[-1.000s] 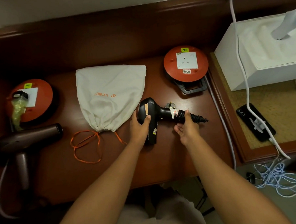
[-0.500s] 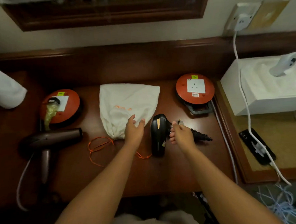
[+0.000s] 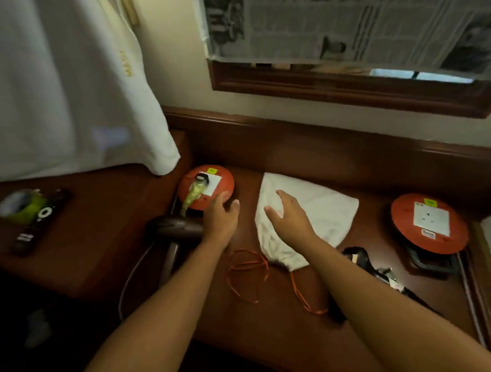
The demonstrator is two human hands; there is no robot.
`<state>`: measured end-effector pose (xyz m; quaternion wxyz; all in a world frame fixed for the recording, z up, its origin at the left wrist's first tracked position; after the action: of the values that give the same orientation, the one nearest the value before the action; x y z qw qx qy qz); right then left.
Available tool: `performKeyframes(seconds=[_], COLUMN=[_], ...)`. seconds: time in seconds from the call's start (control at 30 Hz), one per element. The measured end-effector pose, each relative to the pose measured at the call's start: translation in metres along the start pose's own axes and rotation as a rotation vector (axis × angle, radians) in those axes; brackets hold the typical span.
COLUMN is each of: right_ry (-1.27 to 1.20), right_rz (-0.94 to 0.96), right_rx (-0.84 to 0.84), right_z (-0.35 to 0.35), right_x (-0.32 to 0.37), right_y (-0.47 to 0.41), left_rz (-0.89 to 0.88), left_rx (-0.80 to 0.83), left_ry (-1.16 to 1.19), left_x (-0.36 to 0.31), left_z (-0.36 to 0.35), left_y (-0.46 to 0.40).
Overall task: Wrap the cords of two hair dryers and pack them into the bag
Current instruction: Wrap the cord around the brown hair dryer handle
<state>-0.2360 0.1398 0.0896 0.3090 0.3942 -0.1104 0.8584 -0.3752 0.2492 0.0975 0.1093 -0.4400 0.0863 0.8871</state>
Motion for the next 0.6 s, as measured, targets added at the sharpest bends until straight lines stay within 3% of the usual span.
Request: performKeyframes(seconds=[0.13, 0.3, 0.6], right_ry=[0.248, 0.412, 0.446], right_rz=[0.152, 0.178, 0.100], right_rx=[0.016, 0.060, 0.137], right_z=[-0.054, -0.120, -0.214], right_x=[0.042, 0.069, 0.065], right_y=[-0.042, -0.089, -0.145], left_rz=[-0.078, -0.194, -0.252], left_rx=[-0.071, -0.005, 0.173], left_ry=[-0.198, -0.394, -0.443], left_x=[0.032, 0.076, 0.134], left_z=[0.035, 0.045, 0.024], left_y=[-0.050, -0.116, -0.195])
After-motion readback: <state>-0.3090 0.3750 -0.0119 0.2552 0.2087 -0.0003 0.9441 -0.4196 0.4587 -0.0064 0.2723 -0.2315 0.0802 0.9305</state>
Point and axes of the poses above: each hand's wrist, its own y-axis away from the middle knuckle, its own z-axis out of the back of the hand, x = y × z, the point moved 4 cm from there along -y, towards the middle knuckle, and after that the axes turned 5 degrees about -x, right-handed, at the moved point
